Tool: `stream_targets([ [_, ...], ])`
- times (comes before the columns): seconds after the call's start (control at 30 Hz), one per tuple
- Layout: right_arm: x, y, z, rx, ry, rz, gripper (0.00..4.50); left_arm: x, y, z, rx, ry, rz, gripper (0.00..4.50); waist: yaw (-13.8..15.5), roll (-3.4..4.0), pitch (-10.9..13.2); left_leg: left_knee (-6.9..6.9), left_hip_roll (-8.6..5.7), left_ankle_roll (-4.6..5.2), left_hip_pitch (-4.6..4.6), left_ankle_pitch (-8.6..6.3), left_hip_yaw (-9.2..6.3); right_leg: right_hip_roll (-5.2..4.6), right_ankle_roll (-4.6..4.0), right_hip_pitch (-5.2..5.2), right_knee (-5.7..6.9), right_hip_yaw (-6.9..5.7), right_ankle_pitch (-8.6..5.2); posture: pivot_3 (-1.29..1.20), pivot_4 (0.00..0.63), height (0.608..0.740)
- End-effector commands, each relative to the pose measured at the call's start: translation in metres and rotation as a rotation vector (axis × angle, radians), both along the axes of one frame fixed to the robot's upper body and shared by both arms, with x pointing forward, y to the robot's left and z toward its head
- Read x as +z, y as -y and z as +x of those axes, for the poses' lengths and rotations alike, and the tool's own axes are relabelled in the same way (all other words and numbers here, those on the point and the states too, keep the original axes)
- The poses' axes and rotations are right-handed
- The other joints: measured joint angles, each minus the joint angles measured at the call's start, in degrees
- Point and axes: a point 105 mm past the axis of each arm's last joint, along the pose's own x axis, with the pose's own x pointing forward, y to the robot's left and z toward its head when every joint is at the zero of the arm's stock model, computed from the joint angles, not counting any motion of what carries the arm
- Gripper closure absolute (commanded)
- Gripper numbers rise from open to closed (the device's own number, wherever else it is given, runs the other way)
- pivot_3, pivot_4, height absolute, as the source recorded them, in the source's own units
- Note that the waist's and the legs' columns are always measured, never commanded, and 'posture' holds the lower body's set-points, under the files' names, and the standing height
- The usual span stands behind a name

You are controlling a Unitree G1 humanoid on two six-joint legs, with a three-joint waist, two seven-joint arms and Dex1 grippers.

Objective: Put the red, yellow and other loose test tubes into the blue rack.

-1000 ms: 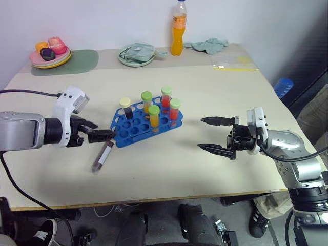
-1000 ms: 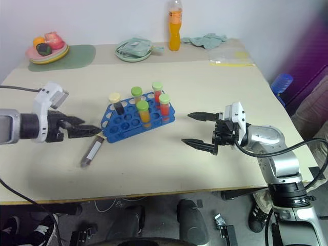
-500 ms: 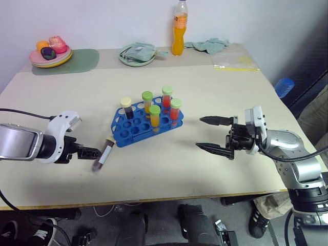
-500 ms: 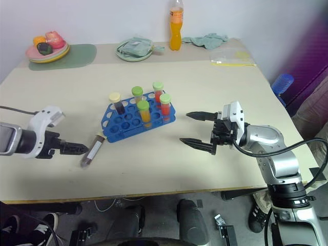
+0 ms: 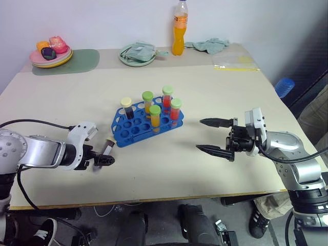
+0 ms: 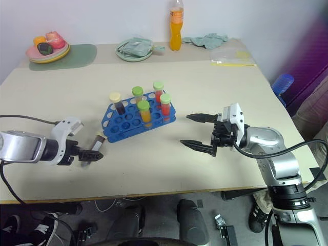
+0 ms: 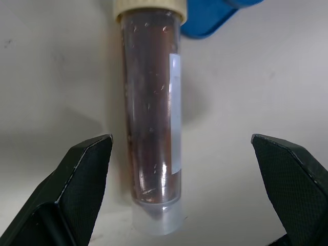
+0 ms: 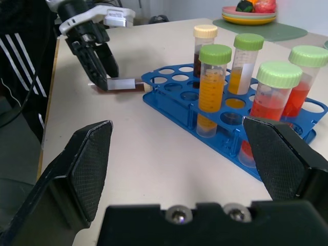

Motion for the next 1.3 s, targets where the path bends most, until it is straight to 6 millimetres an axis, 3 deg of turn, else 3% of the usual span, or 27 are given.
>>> stream_targets([
  [0.03,0.008,-0.001,-0.005,0.016,0.044,0.002,0.0,0.005,-0.001,0.007,0.007,0.012,0.01,0.04,0.0,0.0,0.0,0.0,0.0,0.0,0.0,0.0,0.0,0.0,0.0,0.0,0.0,0.0,0.0,0.0,0.15,0.74],
  [0.17,0.007,-0.001,-0.005,0.016,0.042,0.002,0.0,0.007,-0.001,0.022,0.039,-0.024,-0.038,0.04,0.3,-0.01,0.0,0.04,0.0,-0.01,-0.02,0.01,0.0,0.01,0.02,0.0,0.02,0.0,0.01,0.0,0.15,0.74],
  [0.37,0.007,-0.004,-0.007,0.022,0.044,0.002,0.0,0.009,0.007,0.024,-0.015,-0.116,-0.074,0.04,0.0,-0.01,0.0,0.01,-0.01,-0.01,-0.01,0.01,0.0,0.01,0.09,0.0,0.03,0.0,0.05,0.0,0.15,0.74],
  [0.5,0.007,-0.005,-0.009,0.021,0.046,0.0,0.0,0.001,0.002,0.015,-0.036,-0.18,-0.04,0.04,-0.2,-0.01,0.0,-0.01,-0.01,-0.01,0.0,0.01,0.0,0.01,0.1,-0.01,0.03,0.0,0.05,0.0,0.15,0.74],
  [0.57,0.008,-0.005,-0.009,0.017,0.047,-0.001,0.0,-0.002,0.0,0.014,-0.027,-0.197,-0.039,0.55,-0.2,0.0,0.0,-0.03,-0.01,-0.01,0.02,0.01,0.0,0.01,0.1,-0.02,0.03,0.0,0.05,0.0,0.15,0.74],
  [0.67,0.008,-0.006,-0.009,0.014,0.047,0.0,0.0,0.0,0.003,0.013,-0.047,-0.204,-0.046,1.68,-0.1,0.0,0.0,0.0,-0.01,-0.01,0.01,0.01,0.0,0.01,0.05,0.0,0.03,0.0,0.02,0.0,0.15,0.74],
  [0.8,0.012,-0.009,-0.01,0.014,0.047,0.005,0.0,0.003,-0.002,0.025,-0.009,-0.154,-0.012,3.64,0.2,0.0,0.0,0.02,-0.01,-0.01,-0.02,0.01,0.0,0.0,0.04,0.0,0.03,0.0,0.02,0.0,0.15,0.74],
  [0.97,0.012,-0.009,-0.01,0.008,0.045,0.004,0.0,0.012,-0.023,0.039,0.124,-0.008,0.032,3.72,0.2,0.0,0.0,0.09,-0.01,-0.01,0.01,0.01,0.0,0.01,0.03,0.03,0.07,0.0,0.02,0.0,0.15,0.74],
  [1.1,0.012,-0.007,-0.01,0.004,0.044,-0.001,0.0,0.015,-0.037,0.028,0.212,0.073,0.02,3.72,-0.3,0.01,0.0,0.06,0.0,-0.01,0.05,0.01,-0.01,-0.01,0.14,0.01,0.16,0.0,0.08,0.0,0.15,0.74],
  [1.2,0.012,-0.005,-0.009,-0.001,0.044,-0.002,0.0,0.02,-0.05,0.024,0.322,0.209,0.061,3.72,-0.1,0.03,0.0,-0.01,0.0,-0.01,0.1,0.01,0.0,-0.03,0.18,-0.02,0.18,0.01,0.1,0.0,0.15,0.74],
  [1.3,0.011,-0.004,-0.008,0.002,0.042,-0.003,0.0,0.033,-0.057,0.022,0.437,0.465,0.113,3.72,0.0,0.0,-0.1,0.02,0.0,-0.03,0.09,0.02,0.01,-0.06,0.18,0.01,0.16,0.02,0.12,0.0,0.15,0.74],
])
